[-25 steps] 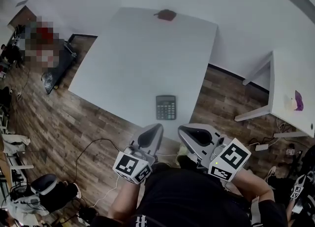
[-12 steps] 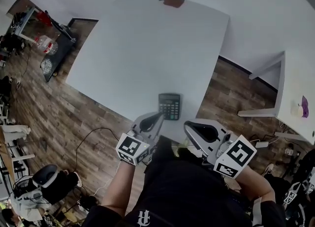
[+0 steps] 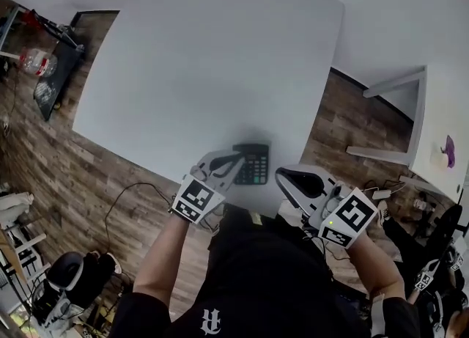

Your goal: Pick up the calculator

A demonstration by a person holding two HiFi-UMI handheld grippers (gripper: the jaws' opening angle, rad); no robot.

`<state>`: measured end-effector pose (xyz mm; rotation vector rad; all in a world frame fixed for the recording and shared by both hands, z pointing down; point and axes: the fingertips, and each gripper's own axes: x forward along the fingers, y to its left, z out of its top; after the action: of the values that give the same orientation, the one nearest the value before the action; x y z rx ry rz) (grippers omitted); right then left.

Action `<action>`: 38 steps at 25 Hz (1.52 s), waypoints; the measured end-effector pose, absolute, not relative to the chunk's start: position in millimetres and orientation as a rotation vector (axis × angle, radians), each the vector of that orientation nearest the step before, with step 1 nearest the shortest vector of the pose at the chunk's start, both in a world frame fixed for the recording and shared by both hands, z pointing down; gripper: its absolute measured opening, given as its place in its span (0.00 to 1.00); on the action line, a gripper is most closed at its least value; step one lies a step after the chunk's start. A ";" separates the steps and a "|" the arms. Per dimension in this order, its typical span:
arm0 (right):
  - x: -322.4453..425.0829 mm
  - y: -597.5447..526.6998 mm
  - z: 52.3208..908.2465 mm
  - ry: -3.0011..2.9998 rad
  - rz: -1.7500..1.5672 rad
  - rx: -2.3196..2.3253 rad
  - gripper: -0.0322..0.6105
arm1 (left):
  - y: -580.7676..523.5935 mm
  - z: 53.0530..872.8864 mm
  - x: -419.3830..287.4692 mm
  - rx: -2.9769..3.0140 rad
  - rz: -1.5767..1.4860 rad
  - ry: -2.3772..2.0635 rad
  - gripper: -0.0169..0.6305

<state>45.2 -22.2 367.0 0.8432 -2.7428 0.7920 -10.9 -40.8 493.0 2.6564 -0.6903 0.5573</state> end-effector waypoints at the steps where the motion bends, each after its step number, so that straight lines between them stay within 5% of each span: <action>1: 44.0 -28.3 379.9 -2.727 0.799 0.814 0.07 | -44.5 501.0 -8.8 2.663 0.582 -0.645 0.04; 13: 45.2 -48.7 562.4 -2.381 0.851 0.297 0.09 | -64.5 593.0 7.2 2.582 0.776 -0.199 0.06; 17: 43.3 -51.6 584.5 -2.327 0.866 0.224 0.15 | -59.8 602.5 13.2 2.557 0.789 -0.079 0.18; 38: 22.2 -28.3 637.7 -2.198 1.023 -0.072 0.16 | -24.4 634.3 20.2 2.418 0.891 0.298 0.16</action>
<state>22.2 -28.3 637.7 -0.0721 -2.1976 1.0226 20.2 -24.4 634.3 2.4175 0.2984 0.8913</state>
